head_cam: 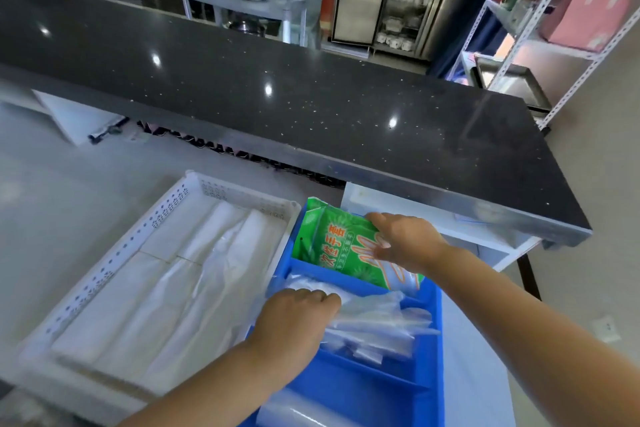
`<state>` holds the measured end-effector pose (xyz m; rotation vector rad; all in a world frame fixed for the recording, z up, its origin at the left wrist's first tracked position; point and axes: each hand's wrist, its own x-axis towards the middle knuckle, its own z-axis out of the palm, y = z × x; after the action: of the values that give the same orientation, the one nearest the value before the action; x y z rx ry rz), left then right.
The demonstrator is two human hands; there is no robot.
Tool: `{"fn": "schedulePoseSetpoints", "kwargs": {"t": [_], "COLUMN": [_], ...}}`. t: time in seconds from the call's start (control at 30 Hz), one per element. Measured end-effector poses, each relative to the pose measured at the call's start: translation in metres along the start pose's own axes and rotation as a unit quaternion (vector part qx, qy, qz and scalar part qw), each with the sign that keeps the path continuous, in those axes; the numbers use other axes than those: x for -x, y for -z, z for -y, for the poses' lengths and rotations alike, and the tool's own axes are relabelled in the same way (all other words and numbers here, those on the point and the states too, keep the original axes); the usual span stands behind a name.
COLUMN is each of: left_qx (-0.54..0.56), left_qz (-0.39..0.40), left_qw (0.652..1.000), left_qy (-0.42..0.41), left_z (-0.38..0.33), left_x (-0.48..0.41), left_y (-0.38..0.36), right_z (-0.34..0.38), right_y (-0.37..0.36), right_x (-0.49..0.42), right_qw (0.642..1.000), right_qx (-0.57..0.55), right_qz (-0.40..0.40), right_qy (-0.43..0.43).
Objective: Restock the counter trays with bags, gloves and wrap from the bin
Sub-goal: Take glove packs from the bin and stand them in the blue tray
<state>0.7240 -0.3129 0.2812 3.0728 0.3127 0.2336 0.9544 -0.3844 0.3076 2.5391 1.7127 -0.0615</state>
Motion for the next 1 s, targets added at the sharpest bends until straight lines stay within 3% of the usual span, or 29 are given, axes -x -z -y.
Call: {"fn": "schedulePoseSetpoints", "kwargs": {"t": [0.1,0.37,0.83,1.0], "left_qx": [0.004,0.006,0.003,-0.012], "left_qz": [-0.003,-0.021,-0.018,0.004], "left_qw": [1.000,0.999,0.999,1.000], "left_qy": [-0.012,-0.034,-0.044,-0.010], "left_z": [-0.002,-0.006,-0.004,0.006], "left_x": [-0.004,-0.016,-0.020,-0.031], "left_y": [-0.001,0.002,0.000,0.005], "right_z": [0.000,0.001,-0.007,-0.006], "right_y": [-0.007,-0.020,-0.032,0.002], "right_x": [-0.003,-0.003,-0.009,0.018], "right_qw": [0.997,0.977,0.995,0.965], "right_qx": [0.016,0.130,-0.015,-0.224], "right_qz": [-0.072,-0.162,-0.076,-0.137], "right_qy": [0.030,0.050,0.063,0.015]}}
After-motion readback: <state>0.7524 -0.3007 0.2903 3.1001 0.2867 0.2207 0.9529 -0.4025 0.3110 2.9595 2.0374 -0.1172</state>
